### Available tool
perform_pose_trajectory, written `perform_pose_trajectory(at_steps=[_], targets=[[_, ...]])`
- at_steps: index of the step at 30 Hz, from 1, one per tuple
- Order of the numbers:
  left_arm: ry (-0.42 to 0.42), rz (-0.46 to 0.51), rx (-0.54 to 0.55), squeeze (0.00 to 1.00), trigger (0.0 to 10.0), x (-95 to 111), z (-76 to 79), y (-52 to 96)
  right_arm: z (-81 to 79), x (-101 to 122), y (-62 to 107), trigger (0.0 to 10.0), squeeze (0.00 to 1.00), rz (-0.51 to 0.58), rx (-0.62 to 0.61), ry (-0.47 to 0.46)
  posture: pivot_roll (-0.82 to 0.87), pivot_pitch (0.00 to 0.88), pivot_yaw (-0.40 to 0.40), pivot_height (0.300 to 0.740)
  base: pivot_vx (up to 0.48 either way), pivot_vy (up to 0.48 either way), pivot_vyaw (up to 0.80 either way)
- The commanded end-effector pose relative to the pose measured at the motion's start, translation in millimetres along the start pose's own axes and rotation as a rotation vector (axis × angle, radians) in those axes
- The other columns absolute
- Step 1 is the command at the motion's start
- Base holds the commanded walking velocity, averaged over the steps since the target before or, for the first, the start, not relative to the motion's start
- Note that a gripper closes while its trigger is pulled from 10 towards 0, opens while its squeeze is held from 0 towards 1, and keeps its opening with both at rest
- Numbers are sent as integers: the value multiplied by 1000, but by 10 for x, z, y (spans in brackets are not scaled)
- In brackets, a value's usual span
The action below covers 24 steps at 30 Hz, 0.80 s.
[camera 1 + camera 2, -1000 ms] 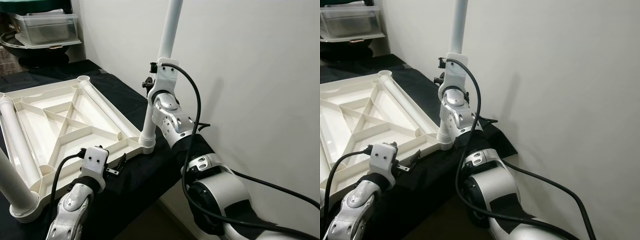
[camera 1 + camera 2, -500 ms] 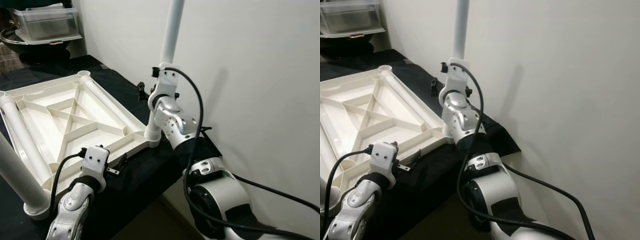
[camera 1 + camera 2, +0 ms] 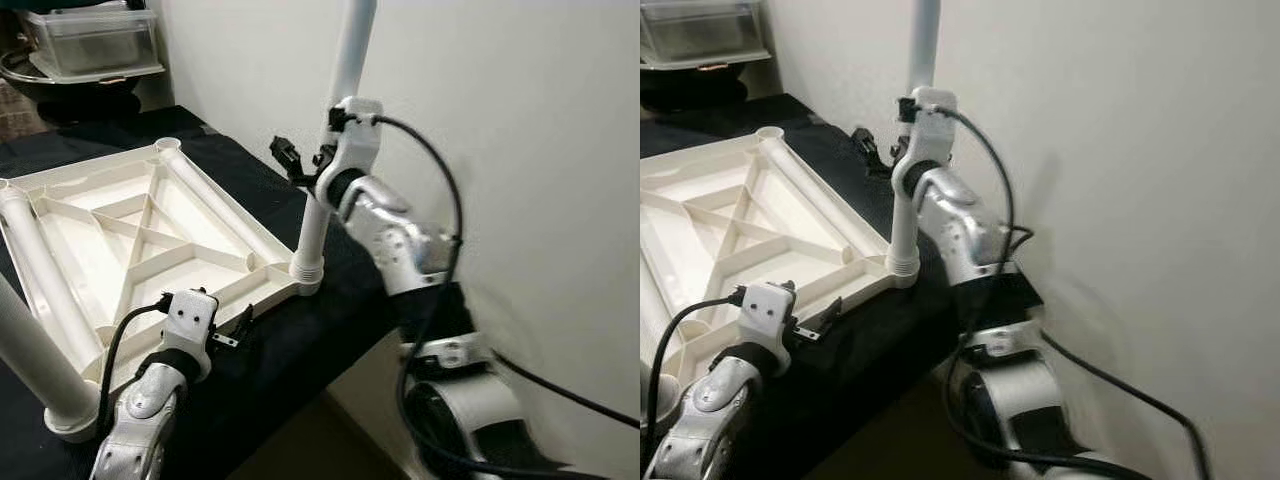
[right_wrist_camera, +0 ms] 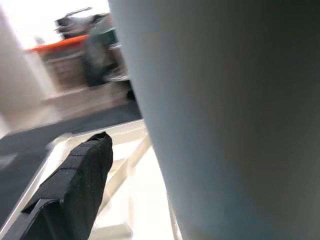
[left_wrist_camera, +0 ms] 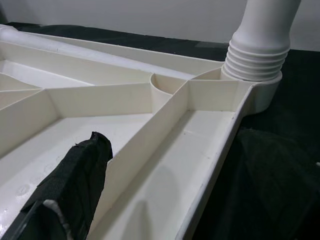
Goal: Building children table
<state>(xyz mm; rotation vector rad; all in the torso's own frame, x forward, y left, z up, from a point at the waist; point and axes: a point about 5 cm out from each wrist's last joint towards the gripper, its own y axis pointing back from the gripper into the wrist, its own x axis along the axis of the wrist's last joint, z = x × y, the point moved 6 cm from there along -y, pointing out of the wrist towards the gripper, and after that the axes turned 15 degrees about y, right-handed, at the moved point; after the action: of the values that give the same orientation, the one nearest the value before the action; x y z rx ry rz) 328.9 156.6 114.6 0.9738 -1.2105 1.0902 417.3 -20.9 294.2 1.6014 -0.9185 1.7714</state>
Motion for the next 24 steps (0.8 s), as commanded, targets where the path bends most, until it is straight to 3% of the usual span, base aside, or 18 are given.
perform_pose_trajectory(at_steps=[1,2,3,4,5,11,22,23,24], targets=[[-3,-7,-11,0,10000,-23,6,-2,-120,-55,3,10000,1000,-12,84,-5,13,0,-130,740,0,0,0],[-4,-8,-13,0,10000,-23,10,-5,-17,-131,31,10000,753,-31,108,30,16,0,-130,740,0,0,0],[-5,-8,-14,0,10000,-23,10,-6,26,-170,37,10000,235,-42,118,42,19,0,-131,740,0,0,0],[-5,-8,-14,0,10000,-23,10,-6,26,-170,37,10000,235,-42,118,42,19,0,-131,740,0,0,0],[-5,-8,-14,0,10000,-22,10,-7,49,-194,50,10000,0,-51,129,49,19,0,-131,740,0,0,0],[-14,-9,-11,0,10000,-19,-13,3,122,-231,103,10000,0,-49,261,128,33,0,-138,740,0,0,0],[-20,-5,-8,0,10000,-1,-30,11,245,-210,17,10000,0,-20,329,194,61,0,-156,740,0,0,0],[-22,-5,-6,0,10000,-1,-38,16,259,-221,13,9412,0,-24,326,205,63,0,-160,740,0,0,0],[-23,-5,-4,0,10000,-2,-45,19,276,-241,9,6392,0,-34,320,209,65,0,-162,740,0,0,0]])
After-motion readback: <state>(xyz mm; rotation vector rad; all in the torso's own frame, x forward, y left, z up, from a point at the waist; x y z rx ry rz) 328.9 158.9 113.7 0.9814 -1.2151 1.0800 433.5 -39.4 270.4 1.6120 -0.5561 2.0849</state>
